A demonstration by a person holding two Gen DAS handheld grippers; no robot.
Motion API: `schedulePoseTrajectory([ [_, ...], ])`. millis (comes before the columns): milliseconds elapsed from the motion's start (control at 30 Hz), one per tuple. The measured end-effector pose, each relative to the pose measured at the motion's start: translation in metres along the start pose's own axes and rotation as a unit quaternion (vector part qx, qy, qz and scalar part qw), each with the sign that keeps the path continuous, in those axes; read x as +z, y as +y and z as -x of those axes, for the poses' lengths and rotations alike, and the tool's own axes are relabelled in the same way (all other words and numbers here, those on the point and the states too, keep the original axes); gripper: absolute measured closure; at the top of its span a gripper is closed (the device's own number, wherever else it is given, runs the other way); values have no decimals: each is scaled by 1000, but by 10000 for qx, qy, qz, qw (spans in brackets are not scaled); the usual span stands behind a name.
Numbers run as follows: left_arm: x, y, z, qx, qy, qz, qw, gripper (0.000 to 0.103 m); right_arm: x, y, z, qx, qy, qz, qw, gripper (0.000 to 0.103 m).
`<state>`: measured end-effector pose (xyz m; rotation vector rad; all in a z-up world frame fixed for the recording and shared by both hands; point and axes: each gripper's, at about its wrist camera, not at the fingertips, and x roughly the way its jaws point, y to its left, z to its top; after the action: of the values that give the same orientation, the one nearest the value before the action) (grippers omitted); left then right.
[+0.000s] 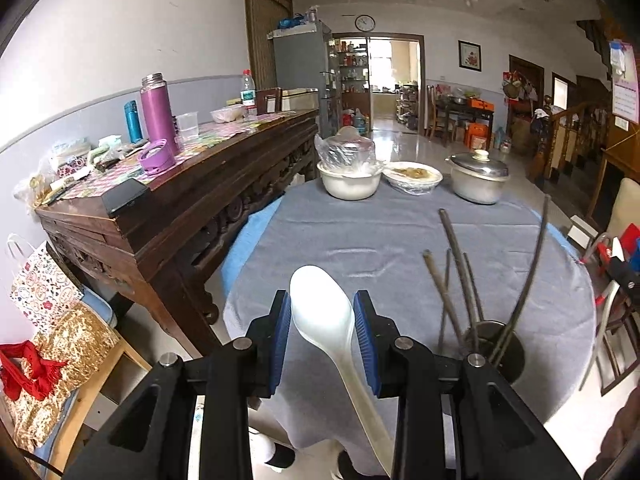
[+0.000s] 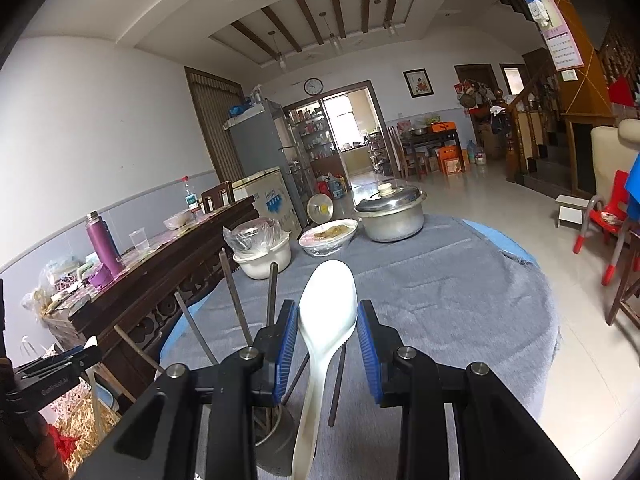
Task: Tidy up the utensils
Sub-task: 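Carry both spoons upright over the mesh cup with both grippers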
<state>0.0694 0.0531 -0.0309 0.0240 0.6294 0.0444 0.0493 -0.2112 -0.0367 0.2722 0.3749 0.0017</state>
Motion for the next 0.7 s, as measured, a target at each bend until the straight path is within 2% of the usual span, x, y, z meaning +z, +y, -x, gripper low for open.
schedulePoseTrajectory([
  [267, -25, 4, 16, -371, 97, 3, 9993, 69, -9, -14, 16, -129, 55, -2, 9999, 71],
  [400, -25, 7, 18, -598, 60, 175, 9980, 69, -6, -19, 17, -86, 4, -213, 9997, 71],
  [533, -13, 2, 28, -815, -317, 323, 9957, 69, -1, -13, 15, 92, -235, -372, 9990, 70],
  [700, -2, -9, 31, -1351, -677, 458, 9875, 69, 1, 7, 6, 343, -540, -305, 9975, 70],
])
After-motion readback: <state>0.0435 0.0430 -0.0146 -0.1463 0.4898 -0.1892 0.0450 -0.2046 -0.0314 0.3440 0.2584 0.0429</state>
